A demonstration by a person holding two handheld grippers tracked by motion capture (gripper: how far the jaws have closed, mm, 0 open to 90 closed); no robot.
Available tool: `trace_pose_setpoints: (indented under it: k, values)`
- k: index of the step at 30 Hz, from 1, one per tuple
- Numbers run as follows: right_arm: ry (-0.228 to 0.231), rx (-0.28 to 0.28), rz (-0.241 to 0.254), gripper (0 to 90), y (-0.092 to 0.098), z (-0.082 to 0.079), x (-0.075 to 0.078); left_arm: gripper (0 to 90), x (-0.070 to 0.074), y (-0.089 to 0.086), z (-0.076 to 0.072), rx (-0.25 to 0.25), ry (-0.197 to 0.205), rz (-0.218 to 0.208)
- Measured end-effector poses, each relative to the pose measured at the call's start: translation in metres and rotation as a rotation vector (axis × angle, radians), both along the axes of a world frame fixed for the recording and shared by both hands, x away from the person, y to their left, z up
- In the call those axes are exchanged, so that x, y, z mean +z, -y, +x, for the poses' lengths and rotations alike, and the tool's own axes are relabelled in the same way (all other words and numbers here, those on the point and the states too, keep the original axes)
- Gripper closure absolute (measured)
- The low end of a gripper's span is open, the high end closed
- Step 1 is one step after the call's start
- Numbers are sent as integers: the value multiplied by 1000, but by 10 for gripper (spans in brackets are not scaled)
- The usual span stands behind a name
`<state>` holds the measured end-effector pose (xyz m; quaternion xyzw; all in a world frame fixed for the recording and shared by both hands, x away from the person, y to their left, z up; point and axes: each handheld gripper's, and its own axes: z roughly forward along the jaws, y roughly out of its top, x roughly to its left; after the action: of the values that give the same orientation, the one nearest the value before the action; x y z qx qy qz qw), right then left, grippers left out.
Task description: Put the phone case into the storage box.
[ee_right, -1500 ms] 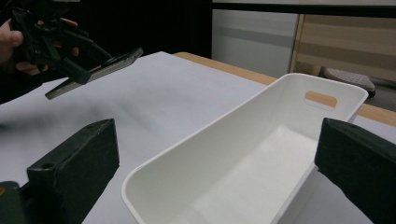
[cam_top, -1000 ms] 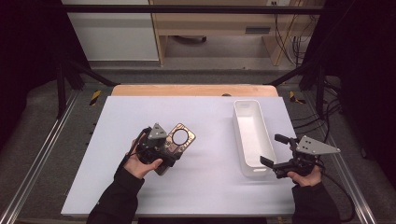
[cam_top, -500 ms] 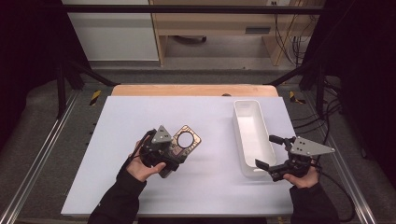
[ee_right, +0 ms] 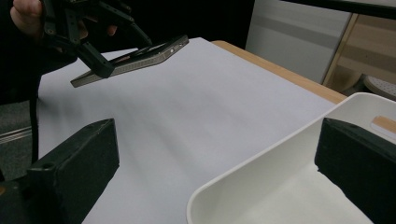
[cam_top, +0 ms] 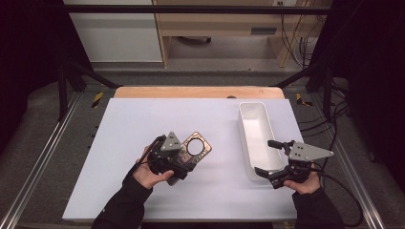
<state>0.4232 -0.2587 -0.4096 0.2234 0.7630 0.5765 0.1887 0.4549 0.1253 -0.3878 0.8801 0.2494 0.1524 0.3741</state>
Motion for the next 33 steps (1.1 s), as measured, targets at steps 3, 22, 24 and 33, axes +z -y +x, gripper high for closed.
trace_pose_setpoints:
  k: [3, 22, 24, 33]
  values:
    - [-3, 7, -9, 5, -3, 0, 0, 115, -1, 3, -1, -12, -1, 6]
    - [-4, 58, -55, 6, -23, 1, -3, 115, -2, 16, -9, -70, 7, 10]
    - [-4, 65, -61, 6, -25, 1, -3, 115, -2, 18, -10, -77, 8, 12]
    - [14, 84, -79, 6, -31, 0, -1, 115, -1, 22, -13, -107, 12, 20]
